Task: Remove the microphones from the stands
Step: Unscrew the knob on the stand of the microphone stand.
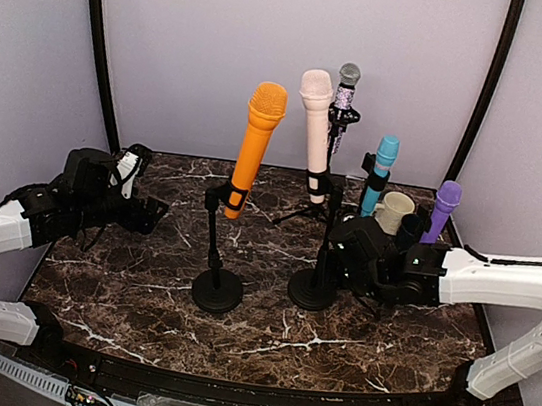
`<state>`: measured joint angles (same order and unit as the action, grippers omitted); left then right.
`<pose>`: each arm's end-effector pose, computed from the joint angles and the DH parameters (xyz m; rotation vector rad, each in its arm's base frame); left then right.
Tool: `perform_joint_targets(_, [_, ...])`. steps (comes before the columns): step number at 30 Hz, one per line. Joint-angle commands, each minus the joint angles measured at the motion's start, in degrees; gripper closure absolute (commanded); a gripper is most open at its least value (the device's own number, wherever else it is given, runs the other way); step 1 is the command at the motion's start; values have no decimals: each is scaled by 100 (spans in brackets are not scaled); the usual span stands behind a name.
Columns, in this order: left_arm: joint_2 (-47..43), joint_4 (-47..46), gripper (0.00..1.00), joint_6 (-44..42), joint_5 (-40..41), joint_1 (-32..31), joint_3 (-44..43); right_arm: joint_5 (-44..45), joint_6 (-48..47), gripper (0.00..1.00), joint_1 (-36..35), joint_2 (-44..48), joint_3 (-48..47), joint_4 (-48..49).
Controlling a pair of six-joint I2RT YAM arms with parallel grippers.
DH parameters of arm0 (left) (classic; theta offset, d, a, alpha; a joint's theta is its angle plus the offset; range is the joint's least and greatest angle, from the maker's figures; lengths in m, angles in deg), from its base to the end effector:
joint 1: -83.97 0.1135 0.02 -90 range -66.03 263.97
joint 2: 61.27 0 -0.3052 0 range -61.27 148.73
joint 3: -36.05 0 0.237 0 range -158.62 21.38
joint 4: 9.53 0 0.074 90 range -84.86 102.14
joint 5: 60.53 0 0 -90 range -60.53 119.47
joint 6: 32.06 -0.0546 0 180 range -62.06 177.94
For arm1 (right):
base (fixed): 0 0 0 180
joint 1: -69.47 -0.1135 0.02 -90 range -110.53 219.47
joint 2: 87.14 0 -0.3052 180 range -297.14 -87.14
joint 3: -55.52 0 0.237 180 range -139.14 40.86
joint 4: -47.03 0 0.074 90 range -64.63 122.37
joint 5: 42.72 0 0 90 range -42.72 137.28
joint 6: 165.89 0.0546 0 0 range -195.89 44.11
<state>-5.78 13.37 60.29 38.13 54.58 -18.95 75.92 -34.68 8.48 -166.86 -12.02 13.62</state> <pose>0.1796 -0.0917 0.3122 0.3667 1.9459 -0.2113 0.1599 0.2344 0.2767 -0.1562 2.2677 0.3558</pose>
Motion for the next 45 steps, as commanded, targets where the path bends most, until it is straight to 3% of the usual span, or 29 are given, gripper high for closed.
perform_joint_targets(1, [-88,-6,11,-1,67,47,-27,2,86,93,-68,-58,57,-260])
perform_joint_targets(6, [-107,-6,11,-2,67,47,-27,-567,-55,41,-64,770,423,266])
perform_joint_targets(9, [-109,-6,11,-4,65,47,-27,-902,-50,28,-3,1225,623,437])
perform_joint_targets(13, [-116,-6,11,9,54,47,-27,-1676,18,22,397,1538,1083,922])
perform_joint_targets(19, [-134,-7,11,8,34,47,-23,-2782,99,29,1095,1774,1660,1802])
perform_joint_targets(23, [-125,-6,11,5,34,47,-27,-3050,73,42,1209,1635,1704,2033])
perform_joint_targets(26, [-121,-7,11,4,23,47,-27,-3152,55,45,1209,1529,1702,2152])
perform_joint_targets(28, [-113,-12,11,5,29,47,-27,-3117,71,47,1204,1501,1698,2195])
perform_joint_targets(39, [-38,-23,11,-7,10,47,-44,-2396,-275,79,987,1127,1282,1703])
perform_joint_targets(45, [-38,-23,11,-8,8,47,-44,-1932,-330,84,773,965,1195,1535])
